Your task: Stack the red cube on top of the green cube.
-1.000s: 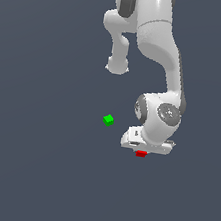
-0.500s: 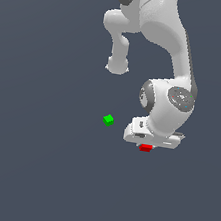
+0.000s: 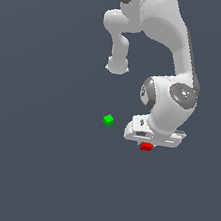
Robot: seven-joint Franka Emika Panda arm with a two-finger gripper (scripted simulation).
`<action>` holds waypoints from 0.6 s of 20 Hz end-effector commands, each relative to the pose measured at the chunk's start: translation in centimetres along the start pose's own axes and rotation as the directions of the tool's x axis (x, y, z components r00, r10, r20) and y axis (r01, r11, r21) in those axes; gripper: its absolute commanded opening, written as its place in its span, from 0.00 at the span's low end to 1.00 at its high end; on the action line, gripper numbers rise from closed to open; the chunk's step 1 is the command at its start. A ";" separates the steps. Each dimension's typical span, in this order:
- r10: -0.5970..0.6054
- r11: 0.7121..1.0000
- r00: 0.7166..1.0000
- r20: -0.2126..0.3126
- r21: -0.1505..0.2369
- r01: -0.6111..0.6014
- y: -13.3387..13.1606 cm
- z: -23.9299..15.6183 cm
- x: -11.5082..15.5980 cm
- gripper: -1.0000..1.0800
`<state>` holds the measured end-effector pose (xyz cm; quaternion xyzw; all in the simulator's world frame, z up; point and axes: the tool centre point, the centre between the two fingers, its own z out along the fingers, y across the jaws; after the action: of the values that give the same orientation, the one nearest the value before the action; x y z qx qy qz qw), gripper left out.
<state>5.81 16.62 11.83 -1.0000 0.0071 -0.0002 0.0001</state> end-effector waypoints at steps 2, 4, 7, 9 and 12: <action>0.000 1.000 1.000 -0.001 0.000 0.000 0.3 0.1 -0.3 0.00; 0.000 1.000 1.000 -0.001 0.000 0.000 0.6 0.2 -0.6 0.00; 0.000 1.000 1.000 -0.001 0.000 0.000 1.3 0.4 -1.2 0.00; 0.000 1.000 1.000 -0.001 0.000 0.000 1.9 0.6 -1.7 0.00; 0.000 1.000 1.000 -0.001 0.000 0.000 3.0 1.0 -2.7 0.00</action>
<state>3.56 14.24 11.02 -1.0000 0.0070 -0.0001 0.0001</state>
